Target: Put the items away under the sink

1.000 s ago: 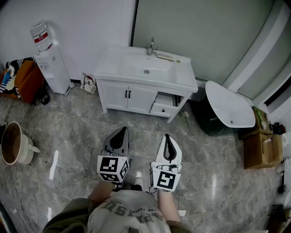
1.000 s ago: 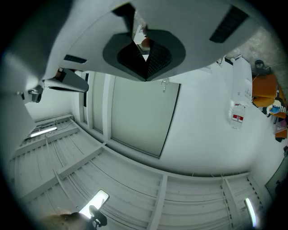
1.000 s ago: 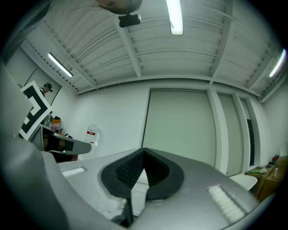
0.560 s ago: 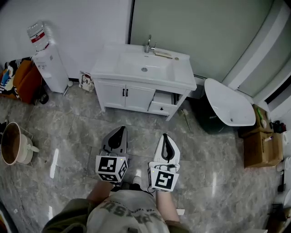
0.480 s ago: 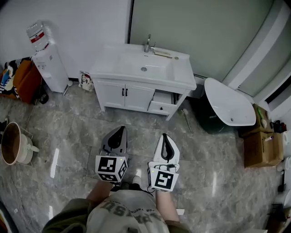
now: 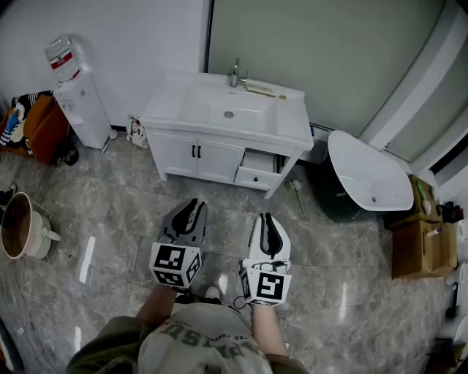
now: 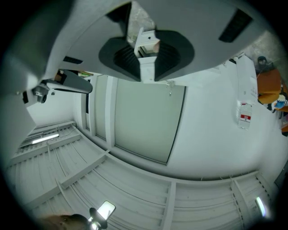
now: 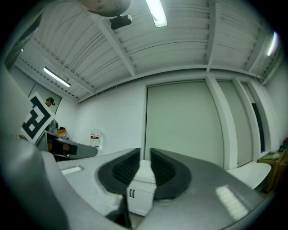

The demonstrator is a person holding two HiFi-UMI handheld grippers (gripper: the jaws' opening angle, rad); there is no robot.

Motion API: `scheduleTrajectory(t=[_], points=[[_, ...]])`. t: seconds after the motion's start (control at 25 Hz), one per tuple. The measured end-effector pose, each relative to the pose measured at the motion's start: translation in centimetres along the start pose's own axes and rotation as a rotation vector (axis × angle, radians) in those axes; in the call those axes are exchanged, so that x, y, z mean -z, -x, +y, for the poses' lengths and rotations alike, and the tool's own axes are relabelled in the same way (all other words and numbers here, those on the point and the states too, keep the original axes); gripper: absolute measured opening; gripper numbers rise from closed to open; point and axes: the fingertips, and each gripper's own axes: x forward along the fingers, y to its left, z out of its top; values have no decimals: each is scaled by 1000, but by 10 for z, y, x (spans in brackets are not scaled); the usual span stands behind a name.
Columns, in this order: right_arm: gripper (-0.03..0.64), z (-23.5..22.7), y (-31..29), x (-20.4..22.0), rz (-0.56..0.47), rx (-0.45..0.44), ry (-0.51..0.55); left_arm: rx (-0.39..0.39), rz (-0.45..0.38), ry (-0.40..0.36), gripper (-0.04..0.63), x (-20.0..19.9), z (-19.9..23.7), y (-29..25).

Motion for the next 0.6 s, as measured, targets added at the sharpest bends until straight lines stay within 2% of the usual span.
scheduleTrajectory(t=[0.04,0.08,0.12,0.24,0.32,0.6], points=[[112,-4,-2,3,9,-16,-18,26,5,16,138,1,-5,-5],[203,-9,-3,7,18,-28,-31,47,4,33,219,2,-9,-9],[261,-14,-3,11,26,-36,-34,62,1,44,275,3,-12,-13],[275,-26,-7,19,30,-43,-30,72,10,37,328,6,-17,-22],[327,-29,-10,25,39,-54,-34,66,20,29,341,8,-16,-25],[327,-25,-31,43,63,-73,-47,47,42,40,345,17,7,-42]])
